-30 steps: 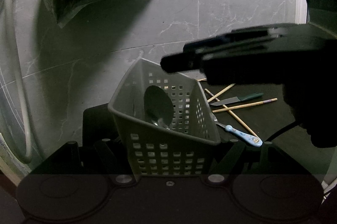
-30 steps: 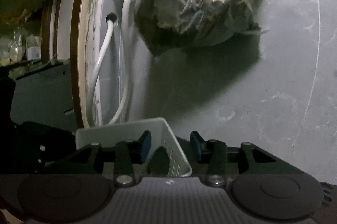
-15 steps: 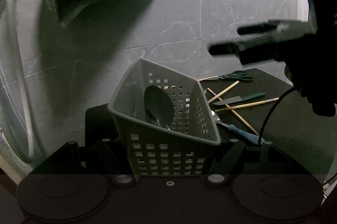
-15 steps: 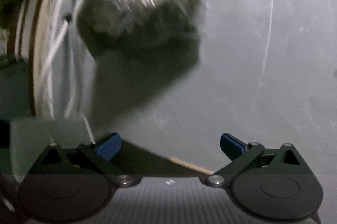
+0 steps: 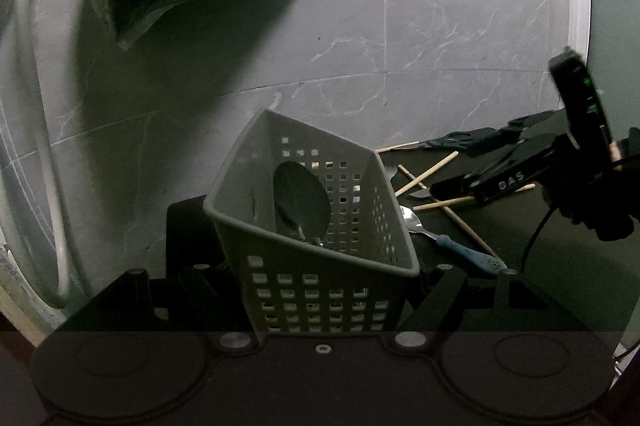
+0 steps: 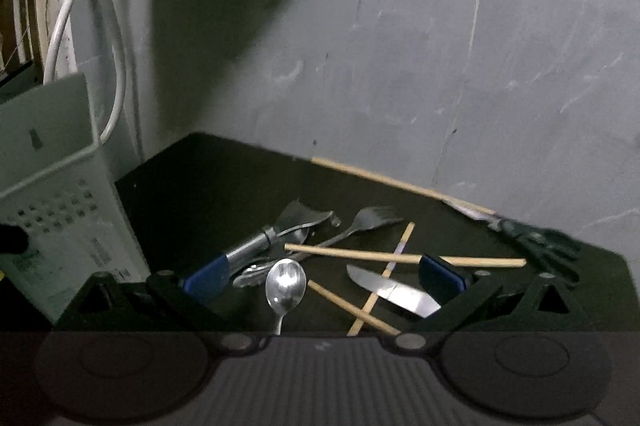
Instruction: Organize utensils
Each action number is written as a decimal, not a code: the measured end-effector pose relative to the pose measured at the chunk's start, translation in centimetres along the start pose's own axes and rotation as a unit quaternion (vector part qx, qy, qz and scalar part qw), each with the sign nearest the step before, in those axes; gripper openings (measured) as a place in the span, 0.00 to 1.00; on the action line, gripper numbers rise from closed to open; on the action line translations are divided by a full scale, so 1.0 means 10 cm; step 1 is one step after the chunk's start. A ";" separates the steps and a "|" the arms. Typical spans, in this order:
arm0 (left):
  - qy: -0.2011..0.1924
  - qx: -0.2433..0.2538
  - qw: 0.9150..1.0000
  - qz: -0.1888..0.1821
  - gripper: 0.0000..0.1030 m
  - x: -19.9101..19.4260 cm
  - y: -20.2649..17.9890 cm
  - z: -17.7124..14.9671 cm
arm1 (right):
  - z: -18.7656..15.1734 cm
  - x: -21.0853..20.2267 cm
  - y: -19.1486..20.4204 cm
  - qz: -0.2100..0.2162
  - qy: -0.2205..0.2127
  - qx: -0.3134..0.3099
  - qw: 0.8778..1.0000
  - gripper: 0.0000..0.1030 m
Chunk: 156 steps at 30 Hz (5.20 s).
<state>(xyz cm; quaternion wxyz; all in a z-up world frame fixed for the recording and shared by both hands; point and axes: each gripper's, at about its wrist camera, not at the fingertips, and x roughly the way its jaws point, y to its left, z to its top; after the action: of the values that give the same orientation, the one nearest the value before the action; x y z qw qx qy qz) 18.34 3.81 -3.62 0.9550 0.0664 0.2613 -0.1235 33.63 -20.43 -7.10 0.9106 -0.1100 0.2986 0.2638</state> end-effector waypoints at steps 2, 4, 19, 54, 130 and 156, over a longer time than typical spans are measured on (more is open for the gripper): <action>0.001 0.000 1.000 0.002 0.75 0.00 -0.01 0.00 | -0.04 0.09 -0.03 0.012 0.011 -0.002 1.000 1.00; 0.002 0.000 1.000 0.003 0.75 0.00 -0.01 0.00 | -0.05 0.20 -0.05 0.023 0.021 -0.007 0.999 0.99; 0.010 -0.010 1.000 0.021 0.75 0.01 -0.07 0.03 | -0.03 0.50 -0.04 0.091 0.062 -0.079 0.991 0.77; 0.015 -0.027 0.998 0.053 0.75 0.03 -0.19 0.03 | -0.05 0.63 -0.06 0.113 0.062 -0.092 0.987 0.34; 0.003 -0.005 1.000 0.019 0.75 0.02 -0.09 -0.02 | 0.44 -0.75 0.16 -0.023 -0.196 0.053 0.979 0.02; -0.002 -0.007 1.000 0.012 0.74 0.03 -0.06 -0.04 | 0.92 -1.04 1.05 0.071 -0.279 -0.082 0.954 0.02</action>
<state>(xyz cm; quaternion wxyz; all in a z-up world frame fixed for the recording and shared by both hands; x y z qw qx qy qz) 18.26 3.26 -4.12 0.9573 0.0631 0.2597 -0.1102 25.30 -12.65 6.05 0.9244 -0.0848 0.0169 0.3716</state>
